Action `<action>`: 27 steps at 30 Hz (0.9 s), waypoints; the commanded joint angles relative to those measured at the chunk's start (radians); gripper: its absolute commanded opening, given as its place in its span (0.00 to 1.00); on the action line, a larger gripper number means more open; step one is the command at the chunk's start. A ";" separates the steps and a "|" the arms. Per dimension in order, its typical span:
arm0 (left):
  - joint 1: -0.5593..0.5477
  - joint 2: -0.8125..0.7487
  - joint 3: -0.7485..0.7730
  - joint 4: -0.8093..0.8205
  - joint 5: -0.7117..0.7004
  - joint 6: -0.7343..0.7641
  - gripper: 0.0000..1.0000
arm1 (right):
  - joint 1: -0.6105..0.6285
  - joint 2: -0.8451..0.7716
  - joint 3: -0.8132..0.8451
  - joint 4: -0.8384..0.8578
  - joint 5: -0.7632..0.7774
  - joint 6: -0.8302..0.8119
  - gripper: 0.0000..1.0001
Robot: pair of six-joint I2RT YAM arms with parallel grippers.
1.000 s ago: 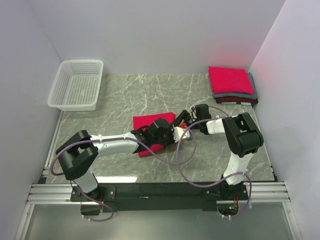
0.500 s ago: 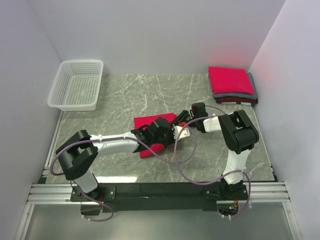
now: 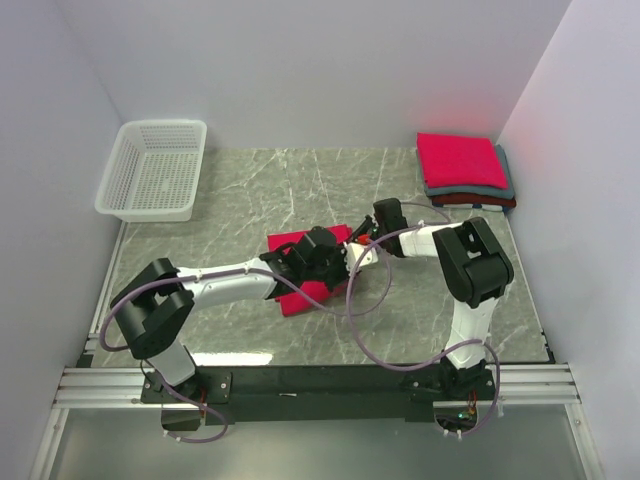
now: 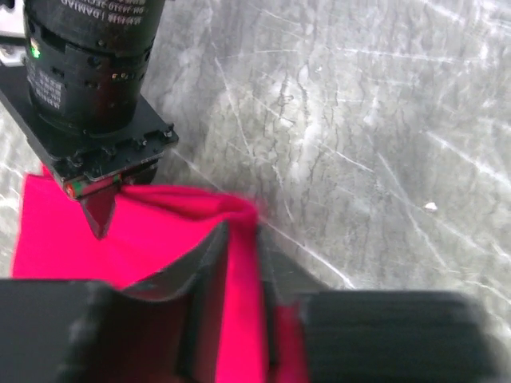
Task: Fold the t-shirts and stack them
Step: Neatly place the folded tshirt to the corner
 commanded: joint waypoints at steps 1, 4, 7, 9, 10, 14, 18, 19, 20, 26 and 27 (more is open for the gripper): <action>0.064 -0.042 0.071 -0.065 0.089 -0.070 0.28 | -0.006 -0.024 0.055 -0.107 0.133 -0.147 0.00; 0.127 -0.096 0.068 -0.170 0.144 -0.129 0.45 | -0.009 -0.050 0.121 -0.160 0.172 -0.292 0.00; 0.205 -0.172 0.029 -0.252 0.187 -0.166 0.54 | -0.019 -0.067 0.190 -0.221 0.231 -0.433 0.00; 0.255 -0.228 -0.005 -0.284 0.186 -0.180 0.63 | -0.030 -0.067 0.251 -0.247 0.265 -0.558 0.00; 0.279 -0.243 -0.014 -0.315 0.177 -0.182 0.67 | -0.035 -0.061 0.276 -0.256 0.299 -0.602 0.00; 0.319 -0.324 -0.051 -0.371 0.098 -0.182 0.97 | -0.085 -0.017 0.426 -0.328 0.299 -0.843 0.00; 0.333 -0.369 -0.068 -0.424 0.065 -0.172 0.99 | -0.168 0.060 0.648 -0.437 0.293 -1.007 0.00; 0.335 -0.375 -0.071 -0.431 0.060 -0.174 0.99 | -0.182 0.092 0.688 -0.457 0.299 -1.068 0.00; 0.336 -0.386 -0.074 -0.436 0.055 -0.178 0.99 | -0.193 0.106 0.754 -0.488 0.302 -1.086 0.00; 0.342 -0.403 -0.100 -0.424 -0.021 -0.223 0.99 | -0.239 0.184 0.956 -0.526 0.360 -1.306 0.00; 0.341 -0.404 -0.105 -0.428 -0.030 -0.225 0.99 | -0.240 0.201 0.983 -0.540 0.371 -1.325 0.00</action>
